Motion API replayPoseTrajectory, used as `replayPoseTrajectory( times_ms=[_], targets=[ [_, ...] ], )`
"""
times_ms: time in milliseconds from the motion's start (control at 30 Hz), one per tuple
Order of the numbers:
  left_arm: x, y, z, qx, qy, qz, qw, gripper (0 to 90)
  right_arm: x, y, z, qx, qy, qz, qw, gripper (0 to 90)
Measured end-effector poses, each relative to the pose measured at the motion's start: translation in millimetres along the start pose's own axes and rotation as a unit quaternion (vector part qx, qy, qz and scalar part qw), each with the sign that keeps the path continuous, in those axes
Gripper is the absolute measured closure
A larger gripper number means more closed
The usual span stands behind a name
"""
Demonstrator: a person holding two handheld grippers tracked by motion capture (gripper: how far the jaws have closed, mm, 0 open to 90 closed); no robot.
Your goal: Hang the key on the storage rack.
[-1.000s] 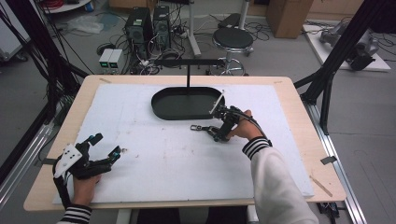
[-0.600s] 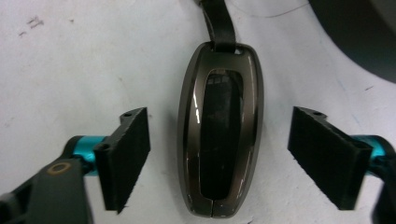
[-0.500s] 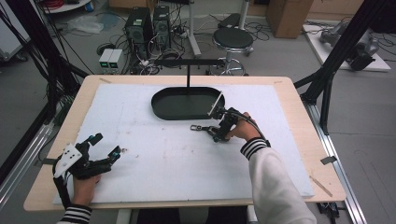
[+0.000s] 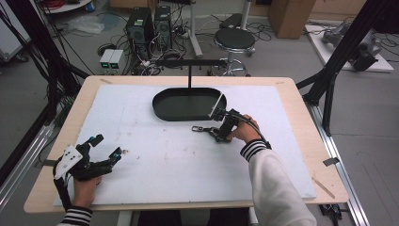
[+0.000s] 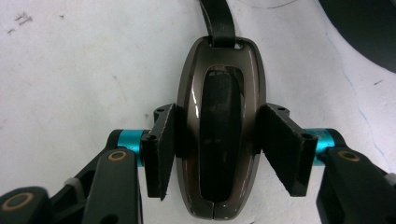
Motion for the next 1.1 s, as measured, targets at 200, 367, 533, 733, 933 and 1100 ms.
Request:
replayPoseTrajectory(
  times_ms=[200,367,533,733,933,1100],
  targets=[
    [0.0,0.1,0.0,0.000,-0.001,-0.001,1.0000,12.3,0.6,0.5,-2.9,-0.012,-0.011,-0.004,0.9999,48.0],
    [0.0,0.0,0.1,0.000,0.000,0.000,1.0000,12.3,0.6,3.2,-3.5,-0.012,-0.012,0.005,0.9998,48.2],
    [0.0,0.1,0.1,0.000,-0.002,0.000,1.0000,12.3,0.1,12.1,-1.8,-0.005,-0.017,0.039,0.9991,48.2],
    [-0.1,0.1,0.2,-0.001,-0.002,-0.001,1.0000,12.3,0.4,26.4,-1.4,-0.011,-0.026,0.087,0.9958,48.2],
    [0.0,0.1,0.1,0.000,-0.002,0.000,1.0000,12.3,0.7,41.1,-0.8,-0.007,-0.036,0.144,0.9889,48.2],
    [0.0,0.1,0.1,0.000,-0.002,0.000,1.0000,12.3,-2.4,55.3,3.2,-0.023,-0.058,0.190,0.9797,48.1]
  ],
)
Point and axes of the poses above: each handheld gripper's, and its own axes: y roughly backward along the jaws, x roughly out of its top, z roughly to its right, the point moved 3 cm from there along -y, roughly forward along the jaws, and after that the axes turned 2 degrees about y, right-handed, at the moved point
